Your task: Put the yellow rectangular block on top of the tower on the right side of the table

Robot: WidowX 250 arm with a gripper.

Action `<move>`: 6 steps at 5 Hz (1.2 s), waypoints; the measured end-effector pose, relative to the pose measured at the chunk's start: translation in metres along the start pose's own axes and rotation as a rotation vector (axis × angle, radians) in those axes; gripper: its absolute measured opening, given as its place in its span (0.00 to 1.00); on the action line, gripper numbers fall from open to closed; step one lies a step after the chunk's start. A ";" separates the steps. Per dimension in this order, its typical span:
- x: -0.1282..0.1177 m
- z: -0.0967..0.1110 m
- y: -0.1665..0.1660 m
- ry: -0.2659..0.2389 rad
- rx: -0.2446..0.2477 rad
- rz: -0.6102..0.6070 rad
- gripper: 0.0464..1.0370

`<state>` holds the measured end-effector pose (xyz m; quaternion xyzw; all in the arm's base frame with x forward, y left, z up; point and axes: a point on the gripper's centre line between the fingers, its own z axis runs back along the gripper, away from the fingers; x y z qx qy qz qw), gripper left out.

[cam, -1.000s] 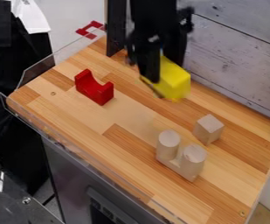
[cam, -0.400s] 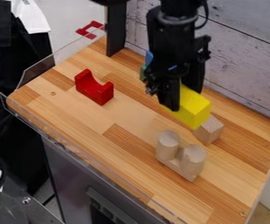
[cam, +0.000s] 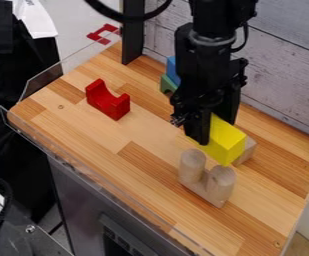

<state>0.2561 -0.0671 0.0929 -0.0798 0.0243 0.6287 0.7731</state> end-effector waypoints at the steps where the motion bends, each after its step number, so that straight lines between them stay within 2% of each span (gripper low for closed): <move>1: -0.003 0.000 0.004 -0.010 0.009 0.017 0.52; 3: -0.003 -0.007 0.012 -0.077 0.092 0.059 0.52; 4: -0.005 -0.008 0.012 -0.100 0.093 0.075 0.52; 6: -0.007 -0.016 0.013 -0.080 0.062 0.098 0.52</move>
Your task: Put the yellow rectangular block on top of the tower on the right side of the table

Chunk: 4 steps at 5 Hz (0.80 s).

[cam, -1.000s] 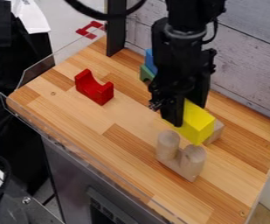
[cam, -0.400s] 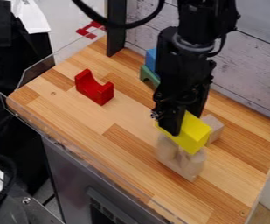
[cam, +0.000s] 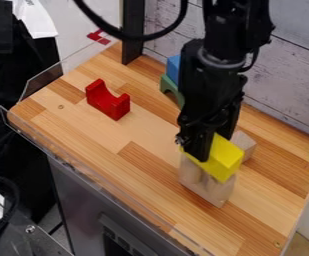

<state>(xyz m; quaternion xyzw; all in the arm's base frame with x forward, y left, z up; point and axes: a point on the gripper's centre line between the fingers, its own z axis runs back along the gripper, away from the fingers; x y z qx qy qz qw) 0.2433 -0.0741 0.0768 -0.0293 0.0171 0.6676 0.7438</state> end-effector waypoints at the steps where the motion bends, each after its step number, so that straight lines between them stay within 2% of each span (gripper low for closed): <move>1: 0.000 -0.001 0.000 -0.002 0.003 -0.001 0.52; 2: -0.001 -0.001 0.001 0.005 0.004 0.004 0.58; 3: 0.000 -0.005 0.001 0.023 0.019 -0.017 0.89; 4: 0.002 -0.003 -0.001 0.011 0.020 -0.031 0.96</move>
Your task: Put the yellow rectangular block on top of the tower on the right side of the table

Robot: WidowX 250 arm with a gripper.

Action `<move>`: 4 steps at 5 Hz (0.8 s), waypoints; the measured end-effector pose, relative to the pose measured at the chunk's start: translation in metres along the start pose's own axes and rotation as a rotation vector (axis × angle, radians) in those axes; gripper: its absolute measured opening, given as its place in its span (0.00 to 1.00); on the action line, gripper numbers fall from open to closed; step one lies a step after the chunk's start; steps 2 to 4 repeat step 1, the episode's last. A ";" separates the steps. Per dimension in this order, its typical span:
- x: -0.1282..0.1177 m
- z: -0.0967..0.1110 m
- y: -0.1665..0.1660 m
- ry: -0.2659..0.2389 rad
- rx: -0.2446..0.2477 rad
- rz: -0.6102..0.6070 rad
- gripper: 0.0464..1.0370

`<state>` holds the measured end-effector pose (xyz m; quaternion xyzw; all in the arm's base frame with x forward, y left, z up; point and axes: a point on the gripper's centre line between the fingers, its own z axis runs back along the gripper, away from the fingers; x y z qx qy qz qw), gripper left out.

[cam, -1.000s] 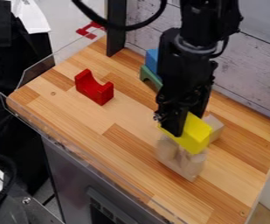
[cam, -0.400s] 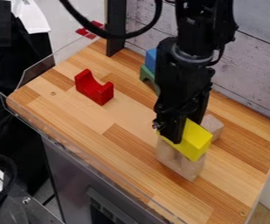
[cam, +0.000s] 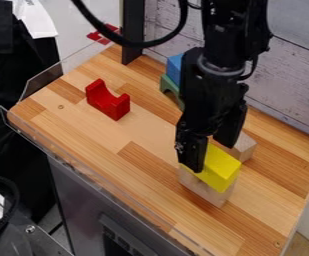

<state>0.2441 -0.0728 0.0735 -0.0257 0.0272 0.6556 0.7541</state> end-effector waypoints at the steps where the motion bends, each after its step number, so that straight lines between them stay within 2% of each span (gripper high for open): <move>1: 0.002 0.005 -0.003 -0.019 -0.001 -0.012 0.96; 4: 0.002 0.005 -0.003 -0.019 -0.001 -0.012 0.96</move>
